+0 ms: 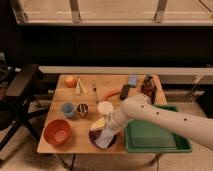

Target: Place towel in table surface

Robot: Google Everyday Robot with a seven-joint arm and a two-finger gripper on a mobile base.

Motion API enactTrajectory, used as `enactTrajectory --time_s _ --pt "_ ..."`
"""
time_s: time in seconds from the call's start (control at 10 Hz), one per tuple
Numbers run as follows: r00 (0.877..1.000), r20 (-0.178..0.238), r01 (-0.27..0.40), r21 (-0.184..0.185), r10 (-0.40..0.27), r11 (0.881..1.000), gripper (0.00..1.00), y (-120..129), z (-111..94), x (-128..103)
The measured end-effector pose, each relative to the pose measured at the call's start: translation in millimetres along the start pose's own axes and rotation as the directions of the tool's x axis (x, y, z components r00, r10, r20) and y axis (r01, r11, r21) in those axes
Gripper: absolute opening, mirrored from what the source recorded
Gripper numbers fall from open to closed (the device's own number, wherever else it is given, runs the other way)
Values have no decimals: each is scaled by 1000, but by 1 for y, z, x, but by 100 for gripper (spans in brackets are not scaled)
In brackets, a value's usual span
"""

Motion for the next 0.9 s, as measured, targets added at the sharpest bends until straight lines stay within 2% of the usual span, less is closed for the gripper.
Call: enactTrajectory --time_s 0.3,0.6,0.9 --pt "1000 23 3 2 -3 1000 80 2 -9 1" --pt "1000 -10 -10 6 10 1000 80 -3 5 2" --pt "999 -25 -27 11 27 1000 80 -10 12 1"
